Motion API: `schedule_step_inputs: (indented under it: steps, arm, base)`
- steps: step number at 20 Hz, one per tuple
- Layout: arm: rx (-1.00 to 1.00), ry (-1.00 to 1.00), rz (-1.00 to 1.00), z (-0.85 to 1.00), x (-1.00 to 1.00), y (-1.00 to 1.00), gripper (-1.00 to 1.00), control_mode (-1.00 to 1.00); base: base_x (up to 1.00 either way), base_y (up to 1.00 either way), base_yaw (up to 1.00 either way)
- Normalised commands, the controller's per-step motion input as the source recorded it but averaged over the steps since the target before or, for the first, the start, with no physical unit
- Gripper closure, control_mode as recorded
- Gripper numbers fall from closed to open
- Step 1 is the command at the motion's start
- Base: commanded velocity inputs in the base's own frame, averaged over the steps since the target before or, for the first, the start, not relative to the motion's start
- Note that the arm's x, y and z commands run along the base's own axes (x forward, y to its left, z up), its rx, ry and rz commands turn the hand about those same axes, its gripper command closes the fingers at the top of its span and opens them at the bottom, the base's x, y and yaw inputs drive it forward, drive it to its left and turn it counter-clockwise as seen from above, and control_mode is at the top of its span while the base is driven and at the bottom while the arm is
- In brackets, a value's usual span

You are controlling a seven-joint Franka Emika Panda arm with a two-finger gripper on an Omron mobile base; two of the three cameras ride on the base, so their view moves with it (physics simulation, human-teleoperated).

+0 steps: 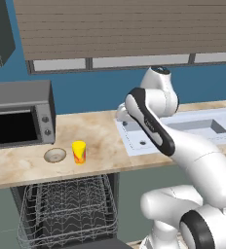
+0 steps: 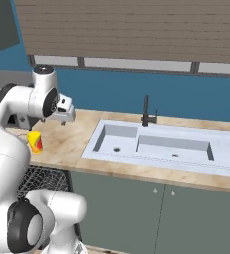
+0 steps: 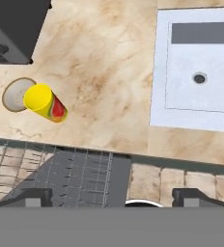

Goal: Pick up the cup and bowl from the counter, place them in the dishwasher, and close the dishwasher door.

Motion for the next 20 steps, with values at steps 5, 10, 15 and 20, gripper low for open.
schedule_step_inputs:
  steps: [5, 10, 15, 20]
  arm:
    - [0.00, 0.01, 0.00, -0.25, 0.15, 0.23, -1.00, -1.00]
    - [0.00, 0.01, 0.00, -0.28, 0.17, 0.28, -1.00, -1.00]
    - [0.00, 0.00, 0.00, -0.24, 0.13, 0.30, -1.00, -1.00]
    - [0.00, 0.00, 0.00, -0.25, 0.06, 0.26, -1.00, -1.00]
  base:
    - [0.00, 0.00, 0.00]
    - [0.00, 0.00, 0.00]
    - [0.00, 0.00, 0.00]
    - [0.00, 0.00, 0.00]
